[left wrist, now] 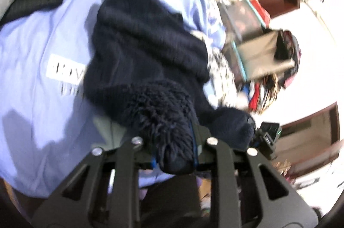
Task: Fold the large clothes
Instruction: 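Grasp the navy fleece end with both grippers and lift it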
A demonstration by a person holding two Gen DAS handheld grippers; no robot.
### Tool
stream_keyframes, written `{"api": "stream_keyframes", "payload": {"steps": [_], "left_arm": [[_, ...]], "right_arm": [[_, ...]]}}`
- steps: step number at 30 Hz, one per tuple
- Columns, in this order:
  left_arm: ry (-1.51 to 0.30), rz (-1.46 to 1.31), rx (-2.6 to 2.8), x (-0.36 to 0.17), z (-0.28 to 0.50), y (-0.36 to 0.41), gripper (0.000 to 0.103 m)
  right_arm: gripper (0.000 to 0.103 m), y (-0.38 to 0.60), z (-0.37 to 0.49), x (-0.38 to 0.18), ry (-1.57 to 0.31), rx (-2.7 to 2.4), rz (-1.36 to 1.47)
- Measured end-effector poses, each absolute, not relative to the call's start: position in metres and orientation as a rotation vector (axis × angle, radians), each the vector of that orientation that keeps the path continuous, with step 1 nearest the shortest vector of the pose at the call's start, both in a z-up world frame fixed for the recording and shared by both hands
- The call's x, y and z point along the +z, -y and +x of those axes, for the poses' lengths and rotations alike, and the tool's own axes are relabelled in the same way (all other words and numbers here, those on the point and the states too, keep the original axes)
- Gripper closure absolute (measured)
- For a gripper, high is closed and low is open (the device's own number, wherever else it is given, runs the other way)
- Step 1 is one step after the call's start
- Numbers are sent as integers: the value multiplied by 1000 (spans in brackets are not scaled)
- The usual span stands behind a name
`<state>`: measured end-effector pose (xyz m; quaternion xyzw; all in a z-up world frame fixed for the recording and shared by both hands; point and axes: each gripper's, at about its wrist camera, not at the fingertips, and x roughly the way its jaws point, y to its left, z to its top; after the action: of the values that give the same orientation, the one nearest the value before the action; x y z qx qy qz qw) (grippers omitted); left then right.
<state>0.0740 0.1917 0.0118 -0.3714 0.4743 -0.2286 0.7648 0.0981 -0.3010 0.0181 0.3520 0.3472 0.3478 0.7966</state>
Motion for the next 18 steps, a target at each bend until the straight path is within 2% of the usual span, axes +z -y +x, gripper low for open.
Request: {"api": "stream_keyframes", "payload": {"steps": [5, 9, 10, 11, 12, 14, 16, 17, 18], "left_arm": [[-1008, -884, -413, 26, 155, -216, 82], [-1053, -904, -284, 25, 229, -227, 80], [-1076, -917, -228, 16, 260, -229, 72], [-1088, -917, -206, 9, 277, -230, 67], [-1102, -904, -188, -2, 301, -230, 67], [-1145, -870, -139, -22, 329, -230, 67], [-1166, -899, -140, -32, 333, -238, 67], [-1157, -921, -173, -32, 334, -242, 67], [-1132, -934, -220, -30, 335, -247, 66]], "right_arm": [[66, 297, 200, 47, -724, 729, 789], [64, 297, 290, 42, -768, 600, 870], [59, 295, 313, 36, -765, 554, 892], [49, 292, 341, 26, -777, 476, 866], [42, 289, 360, 17, -804, 414, 837], [40, 291, 383, -16, -884, 334, 892], [40, 302, 380, -34, -835, 365, 1012], [35, 309, 374, -36, -769, 401, 1056], [25, 314, 371, -38, -725, 435, 1086]]}}
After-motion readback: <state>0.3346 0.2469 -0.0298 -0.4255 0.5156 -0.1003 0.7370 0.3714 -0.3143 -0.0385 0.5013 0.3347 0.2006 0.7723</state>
